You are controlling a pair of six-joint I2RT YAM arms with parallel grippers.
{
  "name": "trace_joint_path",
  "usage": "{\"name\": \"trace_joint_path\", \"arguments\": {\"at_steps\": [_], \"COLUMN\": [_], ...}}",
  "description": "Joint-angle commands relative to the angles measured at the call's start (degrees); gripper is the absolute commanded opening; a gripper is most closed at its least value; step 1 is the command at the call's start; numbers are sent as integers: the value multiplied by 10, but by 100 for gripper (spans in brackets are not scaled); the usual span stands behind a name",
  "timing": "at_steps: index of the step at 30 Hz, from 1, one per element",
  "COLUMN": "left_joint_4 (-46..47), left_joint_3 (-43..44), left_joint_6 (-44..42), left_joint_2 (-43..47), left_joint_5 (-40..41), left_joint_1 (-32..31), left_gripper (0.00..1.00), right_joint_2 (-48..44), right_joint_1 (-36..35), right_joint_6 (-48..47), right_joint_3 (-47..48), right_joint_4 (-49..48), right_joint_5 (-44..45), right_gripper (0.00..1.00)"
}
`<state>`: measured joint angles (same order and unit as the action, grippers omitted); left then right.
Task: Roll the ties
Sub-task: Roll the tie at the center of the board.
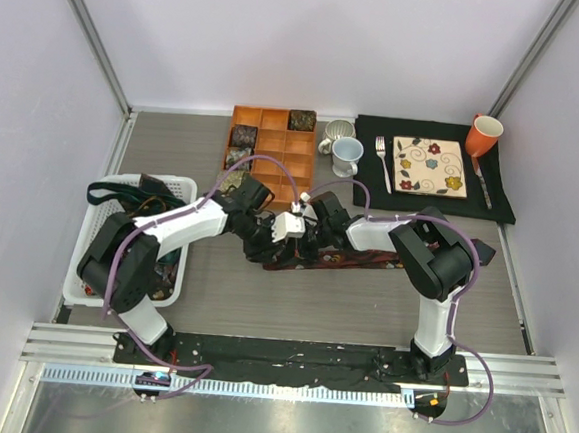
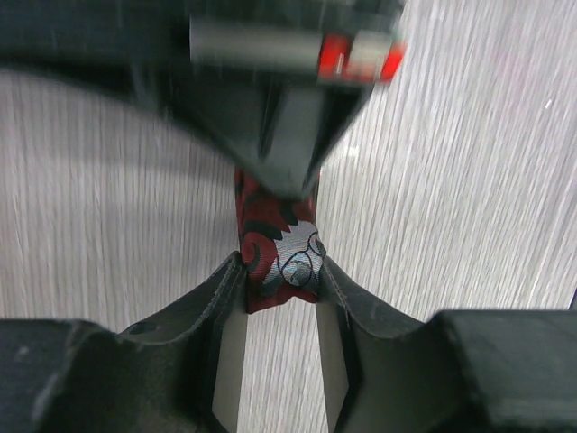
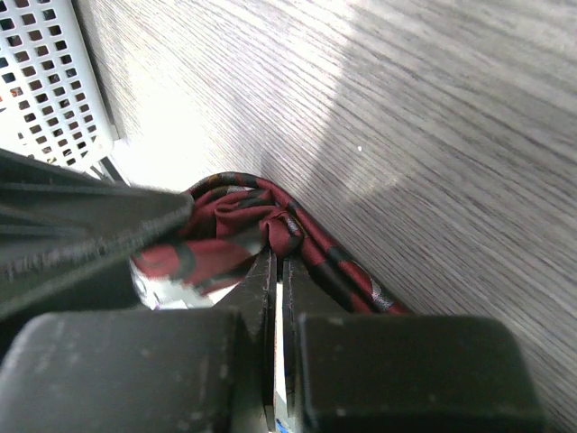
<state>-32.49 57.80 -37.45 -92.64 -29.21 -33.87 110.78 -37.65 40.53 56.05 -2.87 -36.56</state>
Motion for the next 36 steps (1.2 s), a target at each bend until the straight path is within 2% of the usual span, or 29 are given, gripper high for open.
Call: {"name": "trace_joint_path", "arguments": {"at_steps": [1, 9, 16, 22, 24, 31, 32, 36], "left_joint_4": [23, -10, -50, -63, -55, -58, -57, -58], "left_joint_3": [41, 85, 68, 43, 36, 47, 47, 47], "left_joint_6": [31, 34, -20, -44, -43, -43, -43, -44], "left_joint_2": [-32, -93, -105, -105, -102, -111, -111, -110], "left_joint_5": [-19, 6, 56, 72, 70, 70, 69, 68], "left_joint_1": [-32, -52, -56, -56, -56, -56, -56, -56], "left_gripper": [40, 41, 32, 28, 28, 28, 28, 28], "right_joint_2": [16, 10, -4, -60, -84, -113, -114, -107], "right_joint_1": [-1, -1, -1, 9, 19, 29, 29, 29], "right_joint_6": [-30, -29, -29, -20, -13, 45, 62, 100], "right_joint_3": [-3, -9, -16, -40, -58, -103, -107, -108], "right_joint_4": [43, 40, 35, 15, 6, -95, -107, -171], "right_joint_5": [46, 47, 38, 28, 22, -11, -15, -19], "right_gripper": [1, 1, 2, 18, 20, 28, 32, 39]}}
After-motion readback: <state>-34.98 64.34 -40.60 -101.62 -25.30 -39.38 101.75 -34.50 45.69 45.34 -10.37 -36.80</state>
